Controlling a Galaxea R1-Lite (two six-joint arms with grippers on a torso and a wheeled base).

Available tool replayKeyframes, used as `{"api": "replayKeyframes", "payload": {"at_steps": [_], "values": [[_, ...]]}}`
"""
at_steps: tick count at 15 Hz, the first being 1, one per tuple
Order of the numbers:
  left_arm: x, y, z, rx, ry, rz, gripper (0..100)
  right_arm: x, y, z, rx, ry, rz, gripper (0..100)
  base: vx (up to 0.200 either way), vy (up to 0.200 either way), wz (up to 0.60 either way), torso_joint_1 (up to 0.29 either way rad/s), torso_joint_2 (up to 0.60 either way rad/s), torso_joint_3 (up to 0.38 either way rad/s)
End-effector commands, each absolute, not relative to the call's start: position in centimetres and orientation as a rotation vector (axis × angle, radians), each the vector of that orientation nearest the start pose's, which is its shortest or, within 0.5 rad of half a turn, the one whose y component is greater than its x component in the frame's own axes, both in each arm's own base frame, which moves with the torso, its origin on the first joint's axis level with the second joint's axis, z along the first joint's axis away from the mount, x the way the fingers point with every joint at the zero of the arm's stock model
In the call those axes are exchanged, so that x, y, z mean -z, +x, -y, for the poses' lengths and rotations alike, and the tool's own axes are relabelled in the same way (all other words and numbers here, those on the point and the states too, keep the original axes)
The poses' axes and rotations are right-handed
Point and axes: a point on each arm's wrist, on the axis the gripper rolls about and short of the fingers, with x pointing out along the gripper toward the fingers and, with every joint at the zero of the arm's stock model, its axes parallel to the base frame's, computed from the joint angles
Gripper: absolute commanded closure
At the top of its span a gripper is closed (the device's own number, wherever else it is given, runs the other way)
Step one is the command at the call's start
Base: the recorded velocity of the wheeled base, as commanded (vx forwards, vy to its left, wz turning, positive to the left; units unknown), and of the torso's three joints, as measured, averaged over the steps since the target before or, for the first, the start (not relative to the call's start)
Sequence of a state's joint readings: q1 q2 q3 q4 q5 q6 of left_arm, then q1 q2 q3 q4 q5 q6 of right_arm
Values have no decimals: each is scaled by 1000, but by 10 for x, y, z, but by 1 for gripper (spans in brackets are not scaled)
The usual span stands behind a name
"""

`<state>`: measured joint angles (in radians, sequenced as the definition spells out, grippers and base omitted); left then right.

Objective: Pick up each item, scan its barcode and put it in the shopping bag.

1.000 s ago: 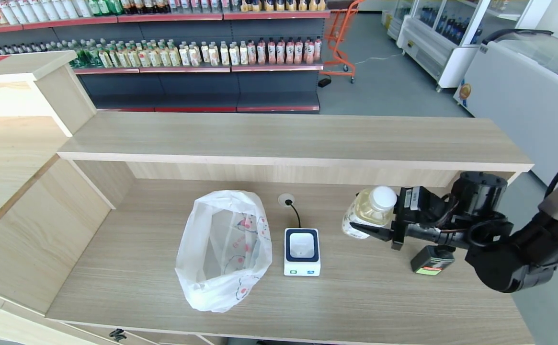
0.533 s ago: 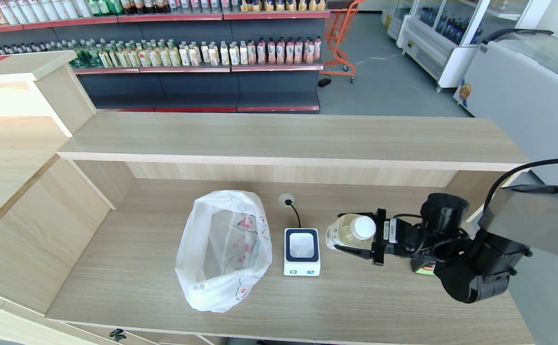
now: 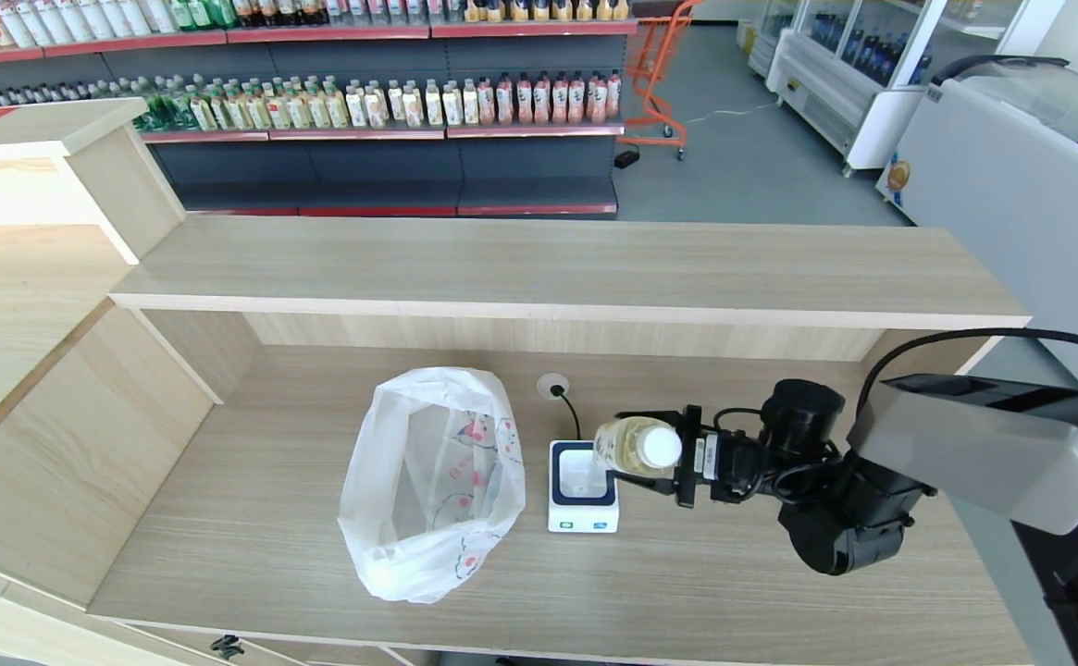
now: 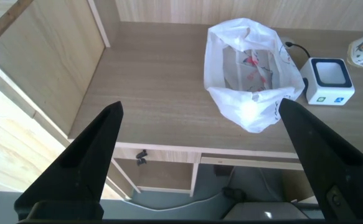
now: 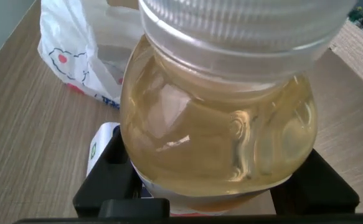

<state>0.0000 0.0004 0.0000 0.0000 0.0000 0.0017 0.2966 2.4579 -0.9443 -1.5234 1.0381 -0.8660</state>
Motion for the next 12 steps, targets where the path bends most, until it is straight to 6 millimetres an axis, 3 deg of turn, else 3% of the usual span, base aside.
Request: {"api": "replayKeyframes", "payload": {"at_steps": [1, 12], "values": [[-76, -23, 0, 0, 2, -2, 0, 1, 386, -144, -1274, -722, 575, 100, 0, 0, 0, 0, 0, 0], [-76, -23, 0, 0, 2, -2, 0, 24, 401, -149, -1331, -764, 676, 100, 0, 0, 0, 0, 0, 0]]}}
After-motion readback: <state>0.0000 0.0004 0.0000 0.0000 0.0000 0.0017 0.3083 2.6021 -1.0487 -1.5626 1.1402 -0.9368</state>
